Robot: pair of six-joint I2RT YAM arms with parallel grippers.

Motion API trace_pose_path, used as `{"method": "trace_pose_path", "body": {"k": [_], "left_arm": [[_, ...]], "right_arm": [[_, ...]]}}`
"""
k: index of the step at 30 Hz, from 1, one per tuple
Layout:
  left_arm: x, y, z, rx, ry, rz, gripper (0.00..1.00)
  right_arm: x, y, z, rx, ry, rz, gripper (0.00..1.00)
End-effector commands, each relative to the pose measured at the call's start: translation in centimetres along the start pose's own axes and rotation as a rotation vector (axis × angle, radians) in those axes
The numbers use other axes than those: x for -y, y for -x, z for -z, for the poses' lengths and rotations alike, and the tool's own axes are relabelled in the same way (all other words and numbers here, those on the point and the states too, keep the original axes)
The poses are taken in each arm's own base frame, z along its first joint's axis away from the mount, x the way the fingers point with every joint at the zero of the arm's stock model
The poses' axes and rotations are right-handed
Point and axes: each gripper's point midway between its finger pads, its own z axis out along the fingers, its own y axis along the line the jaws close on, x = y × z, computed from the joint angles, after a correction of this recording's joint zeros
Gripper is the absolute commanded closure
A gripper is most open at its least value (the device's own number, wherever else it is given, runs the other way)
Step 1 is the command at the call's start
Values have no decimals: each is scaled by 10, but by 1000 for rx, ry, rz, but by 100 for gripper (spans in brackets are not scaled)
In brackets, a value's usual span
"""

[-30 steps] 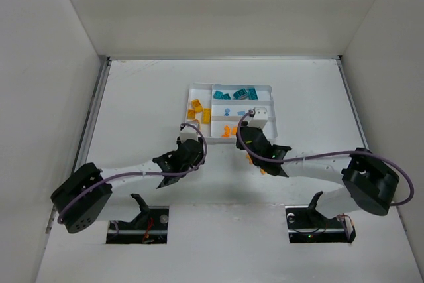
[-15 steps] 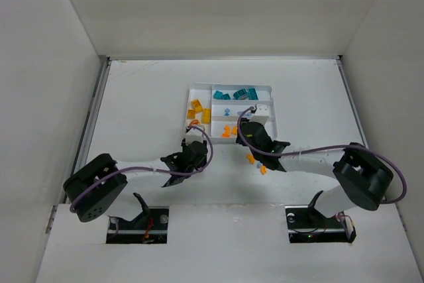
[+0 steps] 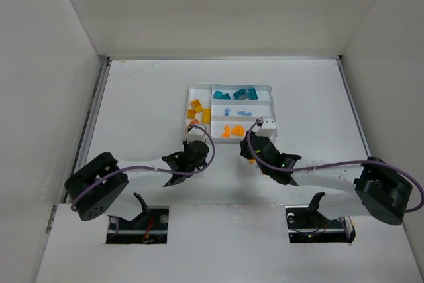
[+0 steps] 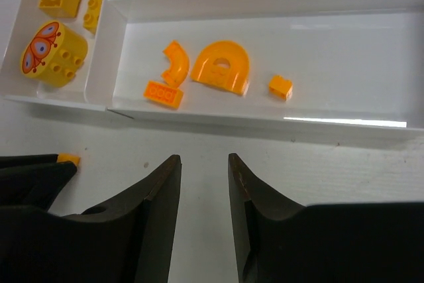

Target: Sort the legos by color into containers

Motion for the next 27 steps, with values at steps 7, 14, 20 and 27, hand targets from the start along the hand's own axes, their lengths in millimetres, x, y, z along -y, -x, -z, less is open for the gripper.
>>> {"method": "trace_pose_path", "body": {"k": [7, 14, 20, 27], "left_arm": [[54, 91, 18, 146, -167, 109, 88], [87, 127, 4, 178, -224, 140, 86], [90, 129, -25, 156, -190, 144, 81], [92, 127, -37, 148, -181, 141, 66]], "right_arm": [[22, -22, 16, -43, -47, -48, 55], [23, -37, 14, -95, -56, -13, 46], [24, -46, 12, -117, -73, -22, 45], [25, -59, 12, -150, -95, -20, 45]]}}
